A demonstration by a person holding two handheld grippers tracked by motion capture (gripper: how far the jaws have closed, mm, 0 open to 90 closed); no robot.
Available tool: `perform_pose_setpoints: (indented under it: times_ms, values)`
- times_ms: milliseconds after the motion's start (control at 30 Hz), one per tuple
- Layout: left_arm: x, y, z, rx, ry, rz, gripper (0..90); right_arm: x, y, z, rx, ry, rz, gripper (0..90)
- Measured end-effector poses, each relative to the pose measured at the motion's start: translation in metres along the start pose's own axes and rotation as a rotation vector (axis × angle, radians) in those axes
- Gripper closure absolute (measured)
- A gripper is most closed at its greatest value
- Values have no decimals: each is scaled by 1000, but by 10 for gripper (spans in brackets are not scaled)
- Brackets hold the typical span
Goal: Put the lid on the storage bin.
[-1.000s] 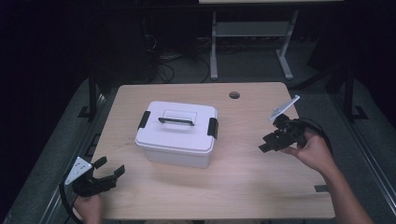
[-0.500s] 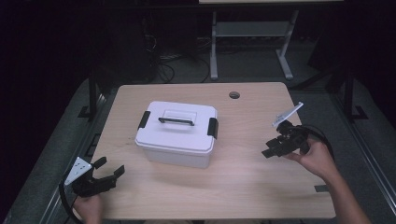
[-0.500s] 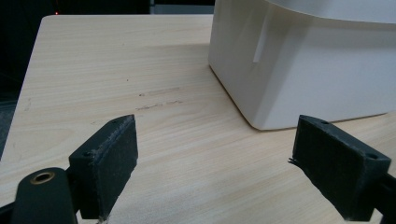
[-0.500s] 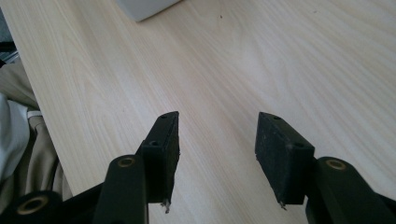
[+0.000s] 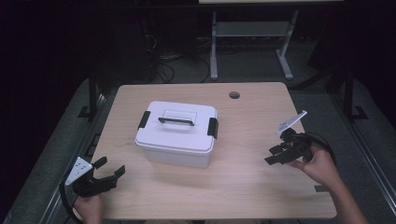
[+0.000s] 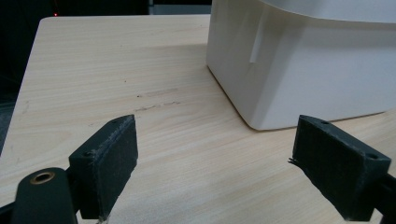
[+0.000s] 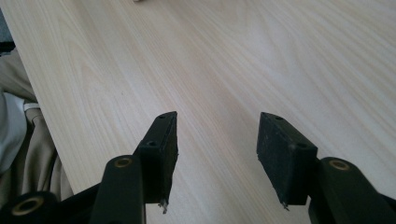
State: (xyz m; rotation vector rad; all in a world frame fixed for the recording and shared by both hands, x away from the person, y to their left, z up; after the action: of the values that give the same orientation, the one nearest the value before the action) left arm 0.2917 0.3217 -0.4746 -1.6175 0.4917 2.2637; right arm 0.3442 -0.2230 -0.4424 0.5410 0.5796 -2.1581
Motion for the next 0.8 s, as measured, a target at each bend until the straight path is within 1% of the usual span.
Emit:
perform_pose_setpoints:
  times_ms: [300, 800]
  values:
    - [0, 1, 0, 0, -1, -3, 132, 14, 0, -3, -7, 11, -21, 468]
    - [0, 3, 0, 4, -4, -10, 132, 35, -4, -8, -23, 6, -42, 457]
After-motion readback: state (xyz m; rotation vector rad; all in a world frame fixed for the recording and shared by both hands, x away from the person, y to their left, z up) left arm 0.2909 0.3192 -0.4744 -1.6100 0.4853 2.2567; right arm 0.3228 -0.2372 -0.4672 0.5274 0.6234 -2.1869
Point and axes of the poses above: each handheld gripper's, and its own axes: z roughly backward along the jaws, x roughly out of its underside, y roughly to its right, the point moved 7 cm from there along -z, roughly forward along the jaws, and after that the axes turned 5 degrees about y, right-handed, at the moved point
